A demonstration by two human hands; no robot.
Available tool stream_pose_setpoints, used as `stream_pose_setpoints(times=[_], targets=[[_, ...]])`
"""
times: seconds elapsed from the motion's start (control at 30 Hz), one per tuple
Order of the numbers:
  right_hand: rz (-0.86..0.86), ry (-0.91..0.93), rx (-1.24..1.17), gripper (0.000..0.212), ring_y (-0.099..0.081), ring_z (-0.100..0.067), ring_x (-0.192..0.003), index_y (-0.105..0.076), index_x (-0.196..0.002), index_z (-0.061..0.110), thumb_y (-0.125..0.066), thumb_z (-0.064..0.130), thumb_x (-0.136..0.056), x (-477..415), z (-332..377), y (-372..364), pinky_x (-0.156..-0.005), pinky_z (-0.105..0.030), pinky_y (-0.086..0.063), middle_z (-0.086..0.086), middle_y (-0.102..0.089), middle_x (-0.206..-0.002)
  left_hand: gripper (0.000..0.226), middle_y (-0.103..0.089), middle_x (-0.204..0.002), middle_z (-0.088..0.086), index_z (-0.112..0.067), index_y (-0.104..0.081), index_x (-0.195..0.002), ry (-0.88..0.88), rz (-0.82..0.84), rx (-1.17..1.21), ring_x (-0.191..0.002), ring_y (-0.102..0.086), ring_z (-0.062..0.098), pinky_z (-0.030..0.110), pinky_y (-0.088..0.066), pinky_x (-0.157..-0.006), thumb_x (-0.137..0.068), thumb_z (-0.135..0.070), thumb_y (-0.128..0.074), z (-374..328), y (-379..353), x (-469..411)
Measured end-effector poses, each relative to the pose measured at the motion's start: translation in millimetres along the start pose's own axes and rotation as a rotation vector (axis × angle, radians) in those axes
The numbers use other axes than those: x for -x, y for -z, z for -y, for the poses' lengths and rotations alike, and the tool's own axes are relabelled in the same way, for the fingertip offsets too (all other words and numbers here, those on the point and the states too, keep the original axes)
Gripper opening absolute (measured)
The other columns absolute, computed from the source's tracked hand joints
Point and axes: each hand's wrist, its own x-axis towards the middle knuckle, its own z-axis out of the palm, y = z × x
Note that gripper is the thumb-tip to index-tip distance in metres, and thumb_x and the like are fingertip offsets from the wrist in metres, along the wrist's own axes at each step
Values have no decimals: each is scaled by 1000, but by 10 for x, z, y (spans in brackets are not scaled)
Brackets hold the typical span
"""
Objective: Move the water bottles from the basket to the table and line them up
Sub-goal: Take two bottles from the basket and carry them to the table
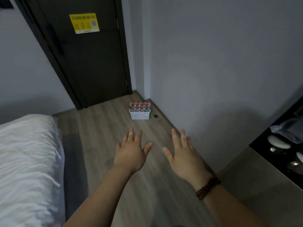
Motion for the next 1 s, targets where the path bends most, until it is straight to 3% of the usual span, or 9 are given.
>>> stream_pose_setpoints(times=[0.43,0.73,1.0], targets=[[105,-36,-59,76,-1,-33,-157,13,-162,32,-28,61,-104,-3351,-133,-349,-127,-48,-14,-7,19,-170,76,-2,-172,4,-27,-13,-163,35,144,-7,-157,-16,26,51,-25,-123,-100,-68,-29,361,-165,-3216],[242,46,-40,76,-2,-31,-158,12,-162,30,-30,58,-105,-5582,-60,-63,-124,-51,-23,-6,15,-170,73,-6,-172,3,-27,-19,-161,116,196,-9,-154,-25,26,48,-33,-119,-100,-66,-32,485,133,-5315],[249,54,-13,72,-18,-31,-155,1,-162,31,-35,55,-105,-7263,116,-261,-118,-47,-34,-8,-1,-171,70,-10,-172,0,-27,-22,-160,117,260,46,-148,-38,24,47,-40,-115,-102,-63,-37,866,42,-6942]])
